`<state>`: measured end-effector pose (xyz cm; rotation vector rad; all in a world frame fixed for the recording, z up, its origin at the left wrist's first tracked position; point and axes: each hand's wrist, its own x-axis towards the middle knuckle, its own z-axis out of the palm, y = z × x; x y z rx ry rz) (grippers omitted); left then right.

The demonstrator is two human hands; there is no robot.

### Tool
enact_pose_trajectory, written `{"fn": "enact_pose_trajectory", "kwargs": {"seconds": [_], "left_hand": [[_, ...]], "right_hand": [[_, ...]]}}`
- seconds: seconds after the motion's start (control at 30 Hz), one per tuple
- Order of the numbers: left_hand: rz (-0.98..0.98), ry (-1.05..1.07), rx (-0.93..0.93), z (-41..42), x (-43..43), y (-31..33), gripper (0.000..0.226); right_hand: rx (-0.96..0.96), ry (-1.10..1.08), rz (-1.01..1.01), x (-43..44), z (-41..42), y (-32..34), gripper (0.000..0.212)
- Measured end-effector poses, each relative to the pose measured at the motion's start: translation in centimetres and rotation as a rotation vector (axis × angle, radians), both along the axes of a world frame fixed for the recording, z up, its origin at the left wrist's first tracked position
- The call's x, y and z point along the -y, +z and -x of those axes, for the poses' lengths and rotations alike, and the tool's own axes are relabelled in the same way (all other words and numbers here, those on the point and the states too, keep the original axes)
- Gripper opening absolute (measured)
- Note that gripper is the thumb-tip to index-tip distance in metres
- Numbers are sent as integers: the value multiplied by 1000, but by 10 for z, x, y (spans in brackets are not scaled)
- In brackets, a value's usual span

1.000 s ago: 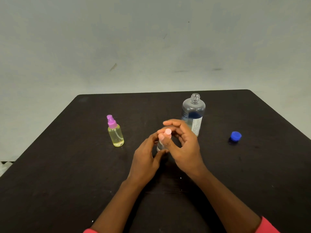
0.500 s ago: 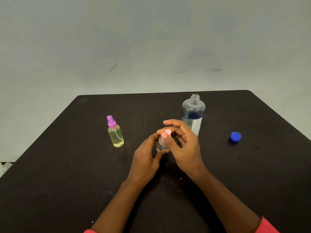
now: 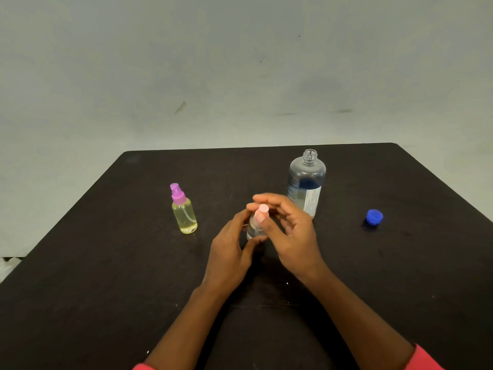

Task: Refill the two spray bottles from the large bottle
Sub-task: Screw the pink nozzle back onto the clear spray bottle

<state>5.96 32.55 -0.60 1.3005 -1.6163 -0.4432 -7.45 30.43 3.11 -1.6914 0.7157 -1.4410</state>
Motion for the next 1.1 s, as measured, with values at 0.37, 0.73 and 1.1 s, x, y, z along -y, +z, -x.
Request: {"fn": "enact_pose_trajectory", "kwargs": {"seconds": [0.37,0.73,1.1], "left_hand": [[-34,-23,48,0,1,-2,53],[-37,-22,52,1,0,-1,52],[-36,236,-35,-6,3,3,49]], "right_hand": [[0,-164,-47,-2,-1,2,16],[-3,-193,-32,-3,-2,3,15],[-8,-132,-53,-3,-6,1,24]]}}
